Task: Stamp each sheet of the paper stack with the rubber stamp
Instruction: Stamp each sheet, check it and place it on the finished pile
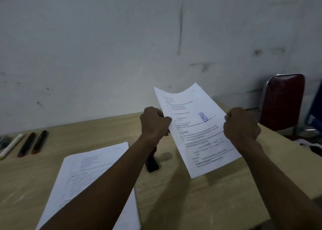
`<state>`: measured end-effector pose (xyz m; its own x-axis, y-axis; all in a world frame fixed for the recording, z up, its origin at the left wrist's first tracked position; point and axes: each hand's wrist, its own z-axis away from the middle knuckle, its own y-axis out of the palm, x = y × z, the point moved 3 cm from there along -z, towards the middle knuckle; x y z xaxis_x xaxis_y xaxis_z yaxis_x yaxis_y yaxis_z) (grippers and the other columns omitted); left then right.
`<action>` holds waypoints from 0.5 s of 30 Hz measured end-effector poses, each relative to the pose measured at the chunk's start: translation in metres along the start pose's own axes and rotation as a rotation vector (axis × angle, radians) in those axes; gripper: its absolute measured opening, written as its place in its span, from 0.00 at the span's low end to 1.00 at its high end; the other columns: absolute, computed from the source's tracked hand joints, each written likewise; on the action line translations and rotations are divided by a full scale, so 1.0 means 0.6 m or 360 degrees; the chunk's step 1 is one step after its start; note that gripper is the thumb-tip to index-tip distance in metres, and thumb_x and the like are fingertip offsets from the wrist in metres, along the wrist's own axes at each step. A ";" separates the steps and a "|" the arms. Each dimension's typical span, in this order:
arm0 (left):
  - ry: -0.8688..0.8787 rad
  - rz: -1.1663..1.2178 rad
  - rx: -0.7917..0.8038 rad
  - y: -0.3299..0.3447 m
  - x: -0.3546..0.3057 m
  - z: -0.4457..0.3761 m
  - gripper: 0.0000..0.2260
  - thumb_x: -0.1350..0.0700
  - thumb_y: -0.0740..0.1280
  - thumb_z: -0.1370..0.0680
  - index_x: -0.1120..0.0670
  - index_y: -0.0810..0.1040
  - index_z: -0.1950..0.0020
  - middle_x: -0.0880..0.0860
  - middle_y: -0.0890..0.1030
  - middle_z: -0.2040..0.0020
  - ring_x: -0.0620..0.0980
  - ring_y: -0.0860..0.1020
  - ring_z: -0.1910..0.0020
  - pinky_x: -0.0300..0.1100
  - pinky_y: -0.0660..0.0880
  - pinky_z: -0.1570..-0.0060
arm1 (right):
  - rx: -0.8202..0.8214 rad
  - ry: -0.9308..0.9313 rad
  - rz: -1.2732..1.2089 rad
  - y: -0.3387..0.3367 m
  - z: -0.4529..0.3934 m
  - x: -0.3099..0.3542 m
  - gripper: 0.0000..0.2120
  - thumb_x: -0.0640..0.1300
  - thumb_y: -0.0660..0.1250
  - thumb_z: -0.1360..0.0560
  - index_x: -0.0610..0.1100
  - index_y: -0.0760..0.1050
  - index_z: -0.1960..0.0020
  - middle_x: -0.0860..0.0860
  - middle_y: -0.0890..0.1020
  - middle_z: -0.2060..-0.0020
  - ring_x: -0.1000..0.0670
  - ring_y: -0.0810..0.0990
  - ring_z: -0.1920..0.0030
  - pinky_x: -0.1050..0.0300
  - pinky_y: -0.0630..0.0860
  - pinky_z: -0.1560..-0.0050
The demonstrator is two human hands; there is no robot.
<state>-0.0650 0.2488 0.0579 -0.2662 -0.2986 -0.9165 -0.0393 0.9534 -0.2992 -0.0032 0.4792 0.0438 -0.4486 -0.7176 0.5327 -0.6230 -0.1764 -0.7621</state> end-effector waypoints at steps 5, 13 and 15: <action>-0.0095 -0.0160 0.0135 0.113 0.022 -0.053 0.07 0.66 0.68 0.30 0.58 0.71 0.58 0.57 0.78 0.58 0.62 0.82 0.60 0.54 0.81 0.66 | 0.0170 0.0087 0.0119 0.050 -0.060 -0.060 0.08 0.40 0.64 0.23 0.41 0.75 0.45 0.40 0.78 0.45 0.37 0.77 0.46 0.47 0.72 0.47; -0.0195 -0.0494 0.0223 0.280 0.091 -0.165 0.09 0.68 0.64 0.30 0.62 0.77 0.52 0.59 0.79 0.51 0.59 0.81 0.56 0.53 0.82 0.58 | 0.0230 0.0193 0.0172 0.142 -0.173 -0.143 0.08 0.41 0.64 0.22 0.41 0.74 0.43 0.41 0.78 0.45 0.39 0.78 0.45 0.48 0.73 0.47; -0.0169 -0.0521 0.0241 0.310 0.107 -0.193 0.07 0.67 0.64 0.30 0.64 0.79 0.54 0.59 0.81 0.52 0.57 0.81 0.56 0.48 0.81 0.60 | 0.0194 0.0194 0.0176 0.162 -0.202 -0.156 0.06 0.41 0.65 0.22 0.41 0.74 0.46 0.41 0.79 0.47 0.40 0.79 0.47 0.48 0.75 0.48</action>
<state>-0.2010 0.4119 -0.0256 -0.1612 -0.5971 -0.7858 0.0393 0.7917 -0.6097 -0.0993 0.6109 -0.0357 -0.5886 -0.6518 0.4782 -0.4866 -0.1868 -0.8534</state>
